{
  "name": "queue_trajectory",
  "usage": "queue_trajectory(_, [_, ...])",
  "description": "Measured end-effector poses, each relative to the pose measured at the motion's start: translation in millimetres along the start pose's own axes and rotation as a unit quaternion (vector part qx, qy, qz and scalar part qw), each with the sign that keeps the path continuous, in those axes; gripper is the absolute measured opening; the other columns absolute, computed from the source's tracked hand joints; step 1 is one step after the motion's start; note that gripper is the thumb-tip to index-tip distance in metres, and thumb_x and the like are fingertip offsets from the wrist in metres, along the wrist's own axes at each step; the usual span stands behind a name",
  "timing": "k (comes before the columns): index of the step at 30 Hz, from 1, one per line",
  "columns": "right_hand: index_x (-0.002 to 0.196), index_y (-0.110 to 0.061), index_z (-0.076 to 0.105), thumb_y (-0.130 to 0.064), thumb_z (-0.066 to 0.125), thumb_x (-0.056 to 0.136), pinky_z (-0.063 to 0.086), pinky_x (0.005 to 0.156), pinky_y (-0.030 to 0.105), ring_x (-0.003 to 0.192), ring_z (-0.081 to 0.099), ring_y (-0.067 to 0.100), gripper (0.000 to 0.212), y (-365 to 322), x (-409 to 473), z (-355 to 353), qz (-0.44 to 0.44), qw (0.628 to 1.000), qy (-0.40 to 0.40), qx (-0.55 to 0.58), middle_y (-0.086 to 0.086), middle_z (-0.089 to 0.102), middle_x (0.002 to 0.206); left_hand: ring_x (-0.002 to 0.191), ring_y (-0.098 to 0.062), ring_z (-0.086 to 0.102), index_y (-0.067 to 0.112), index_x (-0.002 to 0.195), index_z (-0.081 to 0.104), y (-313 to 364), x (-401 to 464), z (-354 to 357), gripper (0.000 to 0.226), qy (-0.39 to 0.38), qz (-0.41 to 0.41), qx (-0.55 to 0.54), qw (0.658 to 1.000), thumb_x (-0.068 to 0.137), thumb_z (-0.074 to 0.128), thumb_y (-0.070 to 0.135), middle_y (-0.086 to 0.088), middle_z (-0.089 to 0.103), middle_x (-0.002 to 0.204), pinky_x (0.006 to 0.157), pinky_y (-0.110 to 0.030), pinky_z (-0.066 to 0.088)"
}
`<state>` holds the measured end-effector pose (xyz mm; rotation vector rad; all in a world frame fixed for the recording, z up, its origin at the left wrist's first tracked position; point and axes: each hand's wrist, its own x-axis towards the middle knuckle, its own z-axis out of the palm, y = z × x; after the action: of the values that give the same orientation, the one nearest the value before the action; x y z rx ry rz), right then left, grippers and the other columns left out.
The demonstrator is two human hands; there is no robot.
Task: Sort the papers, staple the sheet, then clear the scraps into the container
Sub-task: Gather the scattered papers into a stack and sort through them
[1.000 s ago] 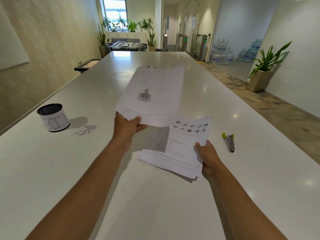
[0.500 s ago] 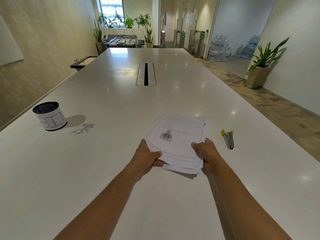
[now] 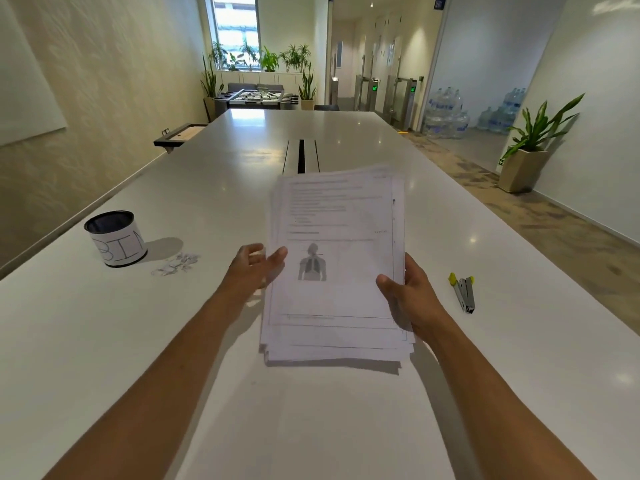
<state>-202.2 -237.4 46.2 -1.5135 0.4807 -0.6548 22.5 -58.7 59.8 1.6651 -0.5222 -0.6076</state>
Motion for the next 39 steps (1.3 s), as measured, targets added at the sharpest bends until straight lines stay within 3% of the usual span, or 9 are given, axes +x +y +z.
queue_trajectory(3, [0.132, -0.024, 0.048, -0.011, 0.061, 0.092, 0.054, 0.09, 0.027, 0.111, 0.062, 0.013, 0.044, -13.4, 0.3, 13.3, -0.037, 0.997, -0.043, -0.058, -0.001, 0.063, 0.124, 0.119, -0.012, 0.059, 0.023, 0.137, 0.048, 10.1, -0.5, -5.7, 0.078, -0.083, 0.088, -0.052, 0.991, 0.071, 0.076, 0.054, 0.006, 0.063, 0.128, 0.098, -0.031, 0.046])
queue_trajectory(5, [0.13, -0.024, 0.048, -0.012, 0.061, 0.091, 0.055, 0.09, 0.029, 0.11, 0.064, 0.011, 0.043, -17.2, 2.0, 22.2, -0.051, 0.994, -0.055, -0.075, -0.002, 0.063, 0.124, 0.118, -0.015, 0.06, 0.024, 0.134, 0.053, 16.9, -3.9, -3.9, 0.059, -0.055, 0.146, -0.034, 0.987, 0.08, 0.074, 0.038, 0.004, 0.065, 0.127, 0.102, -0.038, 0.047])
queue_trajectory(10, [0.122, -0.029, 0.048, -0.004, 0.057, 0.093, 0.055, 0.092, 0.032, 0.111, 0.063, 0.013, 0.039, -34.9, 10.7, 35.9, -0.127, 0.988, -0.002, -0.089, -0.002, 0.062, 0.121, 0.111, -0.017, 0.061, 0.015, 0.133, 0.052, 51.4, -18.0, 4.5, 0.053, 0.075, 0.229, 0.011, 0.97, 0.084, 0.072, 0.023, 0.002, 0.063, 0.123, 0.095, -0.035, 0.053])
queue_trajectory(14, [0.117, -0.028, 0.047, -0.004, 0.058, 0.092, 0.055, 0.085, 0.022, 0.103, 0.063, 0.0, 0.037, -63.8, 16.7, 43.4, -0.188, 0.979, 0.033, -0.064, -0.005, 0.061, 0.116, 0.105, -0.011, 0.06, 0.015, 0.132, 0.048, 87.4, -25.4, 1.5, 0.055, 0.104, 0.295, -0.005, 0.95, 0.083, 0.073, 0.02, 0.002, 0.06, 0.12, 0.081, -0.015, 0.054])
queue_trajectory(17, [0.118, -0.029, 0.046, -0.006, 0.067, 0.086, 0.055, 0.087, 0.028, 0.106, 0.063, 0.005, 0.045, -76.2, 20.1, 43.4, -0.204, 0.977, 0.044, -0.046, -0.006, 0.06, 0.116, 0.104, -0.01, 0.059, 0.025, 0.129, 0.043, 104.4, -28.1, -3.2, 0.061, 0.1, 0.344, 0.015, 0.933, 0.079, 0.077, 0.021, 0.002, 0.056, 0.119, 0.081, -0.014, 0.055])
queue_trajectory(24, [0.132, -0.018, 0.036, 0.003, 0.065, 0.079, 0.058, 0.085, 0.031, 0.113, 0.059, 0.018, 0.064, -68.5, 15.9, 49.9, -0.165, 0.985, 0.041, -0.029, 0.006, 0.056, 0.125, 0.108, -0.021, 0.061, 0.028, 0.12, 0.04, 79.0, -30.9, -1.4, 0.059, 0.066, 0.296, -0.026, 0.952, 0.077, 0.078, 0.016, -0.004, 0.055, 0.118, 0.082, -0.035, 0.06])
queue_trajectory(28, [0.119, -0.02, 0.042, 0.006, 0.06, 0.085, 0.057, 0.07, 0.018, 0.106, 0.06, 0.019, 0.047, -68.1, 17.2, 54.5, -0.154, 0.985, 0.061, -0.048, 0.0, 0.057, 0.114, 0.104, -0.021, 0.062, 0.026, 0.118, 0.036, 72.9, -31.8, 0.1, 0.053, 0.1, 0.279, -0.004, 0.955, 0.082, 0.072, 0.008, -0.004, 0.056, 0.117, 0.081, -0.032, 0.06])
queue_trajectory(36, [0.109, -0.017, 0.046, 0.004, 0.059, 0.085, 0.054, 0.072, 0.019, 0.095, 0.061, 0.015, 0.034, -95.8, 15.3, 68.5, -0.254, 0.955, 0.136, -0.062, 0.001, 0.059, 0.103, 0.094, -0.009, 0.057, 0.013, 0.119, 0.034, 112.4, -55.9, 16.5, 0.04, 0.185, 0.354, 0.019, 0.917, 0.09, 0.062, 0.007, 0.002, 0.048, 0.115, 0.079, -0.013, 0.053])
queue_trajectory(39, [0.115, -0.016, 0.044, 0.003, 0.055, 0.087, 0.051, 0.068, 0.012, 0.092, 0.059, -0.001, 0.036, -102.8, 14.6, 73.5, -0.274, 0.945, 0.16, -0.073, -0.008, 0.056, 0.103, 0.091, -0.003, 0.055, 0.009, 0.125, 0.035, 122.6, -63.4, 23.7, 0.038, 0.196, 0.369, 0.032, 0.908, 0.094, 0.057, 0.009, 0.006, 0.045, 0.113, 0.077, -0.007, 0.05])
